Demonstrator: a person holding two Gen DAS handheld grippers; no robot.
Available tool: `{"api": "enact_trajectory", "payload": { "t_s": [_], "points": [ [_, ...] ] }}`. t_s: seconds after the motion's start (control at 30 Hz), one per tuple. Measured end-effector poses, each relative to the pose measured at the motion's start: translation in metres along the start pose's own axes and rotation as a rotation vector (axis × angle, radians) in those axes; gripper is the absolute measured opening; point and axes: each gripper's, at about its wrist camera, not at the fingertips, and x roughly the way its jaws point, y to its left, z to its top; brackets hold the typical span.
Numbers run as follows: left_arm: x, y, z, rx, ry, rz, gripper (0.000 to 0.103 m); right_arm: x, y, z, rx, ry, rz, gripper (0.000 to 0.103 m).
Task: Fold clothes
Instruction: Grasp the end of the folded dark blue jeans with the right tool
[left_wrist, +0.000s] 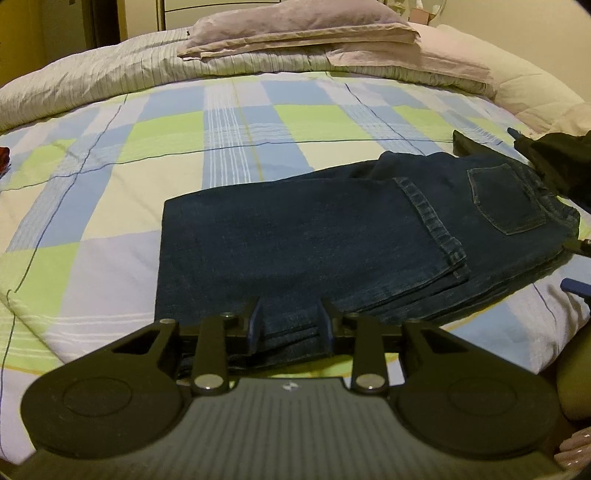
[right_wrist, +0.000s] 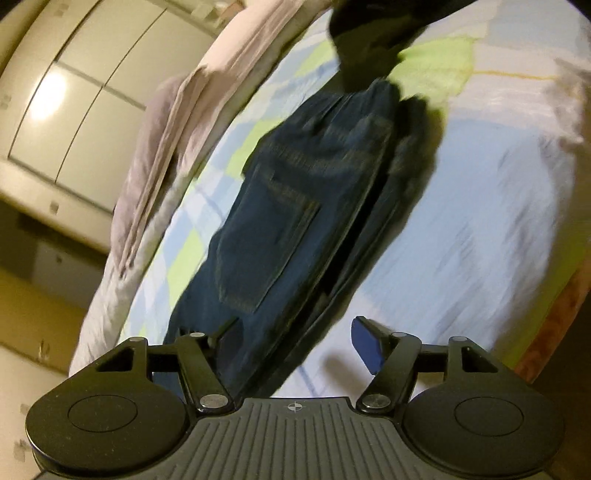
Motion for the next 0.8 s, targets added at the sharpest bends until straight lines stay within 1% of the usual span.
{"api": "enact_trajectory", "payload": {
  "t_s": [0.07, 0.13, 0.23, 0.33, 0.43, 0.5, 0.53, 0.57, 0.6, 0.7, 0.77, 0.8],
  "points": [
    [-0.001, -0.001, 0.000, -0.001, -0.008, -0.010, 0.027, -0.003, -0.010, 0.008, 0.044, -0.017, 0.001, 0.068],
    [-0.001, -0.002, 0.001, 0.004, -0.015, -0.021, 0.022, -0.004, -0.021, 0.017, 0.088, -0.035, 0.004, 0.068],
    [-0.001, -0.001, 0.002, -0.003, -0.020, -0.031, 0.022, -0.007, -0.035, 0.034, 0.137, -0.086, -0.002, 0.068],
    [0.002, 0.003, 0.001, -0.047, -0.009, -0.042, 0.022, -0.005, -0.047, 0.053, 0.182, -0.142, -0.020, 0.068],
    [0.003, 0.008, 0.000, -0.082, -0.002, -0.047, 0.022, 0.003, -0.058, 0.069, 0.257, -0.158, -0.016, 0.068],
    [0.003, 0.010, 0.000, -0.085, -0.002, -0.040, 0.022, 0.008, -0.064, 0.076, 0.291, -0.153, -0.003, 0.068],
    [0.003, 0.011, 0.000, -0.086, -0.004, -0.038, 0.022, 0.011, -0.065, 0.080, 0.296, -0.146, 0.001, 0.064],
    [0.003, 0.011, 0.001, -0.087, -0.006, -0.038, 0.022, 0.014, -0.064, 0.083, 0.282, -0.134, -0.010, 0.025],
    [0.002, 0.012, 0.001, -0.089, -0.009, -0.038, 0.022, 0.016, -0.062, 0.085, 0.260, -0.125, -0.033, 0.019],
    [0.002, 0.016, 0.001, -0.095, -0.014, -0.040, 0.022, 0.014, -0.055, 0.080, 0.217, -0.143, -0.039, 0.019],
    [0.003, 0.018, 0.002, -0.100, -0.017, -0.043, 0.022, 0.015, -0.056, 0.074, 0.229, -0.163, -0.042, 0.021],
    [0.003, 0.019, 0.002, -0.105, -0.016, -0.044, 0.022, 0.019, -0.059, 0.071, 0.244, -0.166, -0.054, 0.031]
  ]
}}
